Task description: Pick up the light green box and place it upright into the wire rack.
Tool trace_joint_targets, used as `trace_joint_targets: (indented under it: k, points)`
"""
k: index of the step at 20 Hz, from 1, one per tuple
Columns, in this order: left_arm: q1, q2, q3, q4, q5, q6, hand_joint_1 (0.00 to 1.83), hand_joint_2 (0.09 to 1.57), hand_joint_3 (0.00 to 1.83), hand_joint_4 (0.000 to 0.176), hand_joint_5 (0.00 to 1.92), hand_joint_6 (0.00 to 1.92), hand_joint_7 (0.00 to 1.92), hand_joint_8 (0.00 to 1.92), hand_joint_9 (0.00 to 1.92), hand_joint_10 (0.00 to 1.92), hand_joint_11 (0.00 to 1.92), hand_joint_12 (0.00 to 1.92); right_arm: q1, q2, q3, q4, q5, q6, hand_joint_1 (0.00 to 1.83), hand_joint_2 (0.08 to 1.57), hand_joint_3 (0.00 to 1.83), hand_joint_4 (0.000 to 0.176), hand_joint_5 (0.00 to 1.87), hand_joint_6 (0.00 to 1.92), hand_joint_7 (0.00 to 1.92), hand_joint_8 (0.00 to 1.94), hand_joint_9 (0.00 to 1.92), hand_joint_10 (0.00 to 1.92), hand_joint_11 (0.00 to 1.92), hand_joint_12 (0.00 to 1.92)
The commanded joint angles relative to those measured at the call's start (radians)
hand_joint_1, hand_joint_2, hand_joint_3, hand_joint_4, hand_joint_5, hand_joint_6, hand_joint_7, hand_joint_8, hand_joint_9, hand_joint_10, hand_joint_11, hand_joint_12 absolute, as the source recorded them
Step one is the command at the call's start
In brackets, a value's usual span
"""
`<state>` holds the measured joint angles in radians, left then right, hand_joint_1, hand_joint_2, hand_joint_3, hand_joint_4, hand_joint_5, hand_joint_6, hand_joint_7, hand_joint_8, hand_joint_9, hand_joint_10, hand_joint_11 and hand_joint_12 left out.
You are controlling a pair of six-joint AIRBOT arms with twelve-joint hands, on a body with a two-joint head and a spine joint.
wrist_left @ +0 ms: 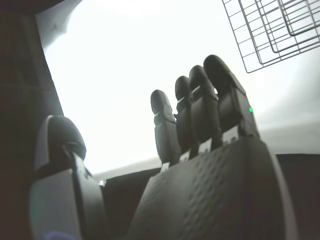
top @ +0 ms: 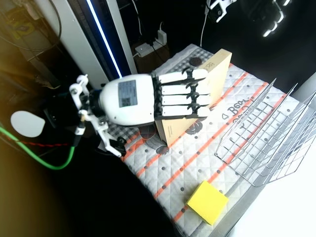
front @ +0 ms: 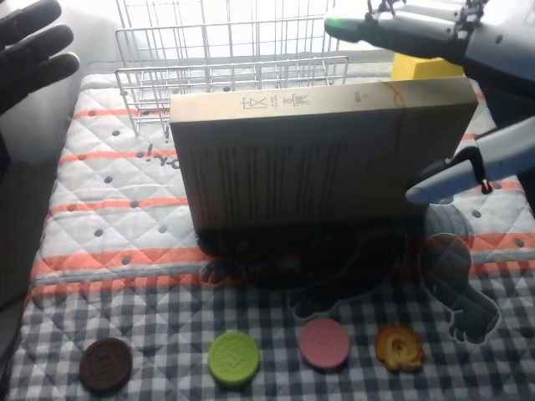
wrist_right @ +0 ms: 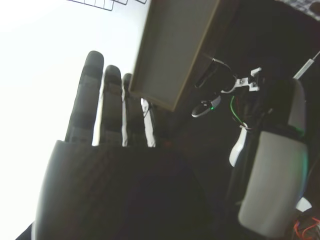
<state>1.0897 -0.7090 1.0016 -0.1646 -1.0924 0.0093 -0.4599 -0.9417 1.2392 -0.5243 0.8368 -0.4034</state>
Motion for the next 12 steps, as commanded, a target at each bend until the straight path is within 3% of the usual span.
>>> trace_joint_targets:
  k: [1,3,4,5,6,7,8,9,11,12]
  points:
    - [-0.011,-0.003,0.006,-0.026,-0.118,-0.009,0.83,0.81,0.01,0.120,0.51,0.00,0.36,0.00,0.38,0.00,0.17,0.76,0.020,0.001,0.004,0.033,0.087,0.002,0.65,0.76,0.00,0.126,0.02,0.01,0.16,0.01,0.17,0.00,0.20,0.17]
    - [-0.014,-0.008,0.010,-0.023,-0.109,-0.009,0.80,0.83,0.01,0.123,0.51,0.00,0.36,0.00,0.37,0.00,0.15,0.74,0.044,-0.003,0.008,0.003,0.072,0.011,0.61,0.75,0.00,0.114,0.00,0.00,0.16,0.01,0.15,0.00,0.21,0.19]
    - [-0.015,-0.009,0.011,-0.023,-0.107,-0.009,0.79,0.83,0.01,0.124,0.51,0.00,0.36,0.00,0.38,0.00,0.16,0.75,0.049,-0.005,0.010,-0.003,0.070,0.020,0.59,0.76,0.00,0.098,0.00,0.00,0.17,0.00,0.15,0.00,0.16,0.28]
    - [-0.016,-0.010,0.013,-0.023,-0.105,-0.009,0.79,0.84,0.01,0.129,0.51,0.00,0.36,0.00,0.39,0.01,0.17,0.75,0.062,-0.012,0.015,-0.021,0.062,0.032,0.60,0.77,0.00,0.094,0.00,0.00,0.16,0.01,0.15,0.00,0.11,0.38]
    - [-0.017,-0.010,0.013,-0.023,-0.106,-0.009,0.81,0.84,0.01,0.120,0.52,0.00,0.37,0.00,0.39,0.01,0.17,0.75,0.075,-0.021,0.015,-0.043,0.051,0.033,0.61,0.76,0.00,0.100,0.02,0.00,0.18,0.01,0.20,0.00,0.14,0.50]
    - [-0.017,-0.010,0.012,-0.023,-0.108,-0.009,0.81,0.86,0.01,0.117,0.52,0.00,0.36,0.00,0.38,0.00,0.16,0.75,0.087,-0.030,0.016,-0.062,0.038,0.033,0.65,0.73,0.00,0.095,0.02,0.00,0.19,0.00,0.23,0.00,0.16,0.61]
    - [-0.017,-0.010,0.012,-0.023,-0.109,-0.009,0.81,0.87,0.02,0.097,0.52,0.00,0.36,0.00,0.39,0.01,0.17,0.75,0.094,-0.039,0.019,-0.076,0.026,0.033,0.68,0.72,0.00,0.084,0.04,0.00,0.22,0.00,0.26,0.00,0.15,0.70]
    - [-0.018,-0.010,0.012,-0.022,-0.111,-0.009,0.83,0.87,0.01,0.093,0.53,0.01,0.36,0.00,0.40,0.01,0.17,0.75,0.098,-0.055,0.027,-0.088,0.011,0.033,0.68,0.74,0.01,0.074,0.03,0.00,0.22,0.00,0.26,0.00,0.13,0.71]
    - [-0.020,-0.011,0.012,-0.020,-0.112,-0.009,0.82,0.88,0.01,0.103,0.51,0.00,0.34,0.00,0.39,0.00,0.16,0.75,0.098,-0.071,0.043,-0.100,-0.013,0.052,0.65,0.80,0.00,0.059,0.01,0.00,0.19,0.00,0.24,0.00,0.06,0.76]
    - [-0.020,-0.011,0.011,-0.020,-0.114,-0.009,0.84,0.87,0.01,0.103,0.52,0.00,0.34,0.00,0.39,0.00,0.16,0.75,0.098,-0.080,0.055,-0.107,-0.019,0.079,0.66,0.80,0.00,0.066,0.01,0.00,0.18,0.00,0.23,0.00,0.04,0.76]
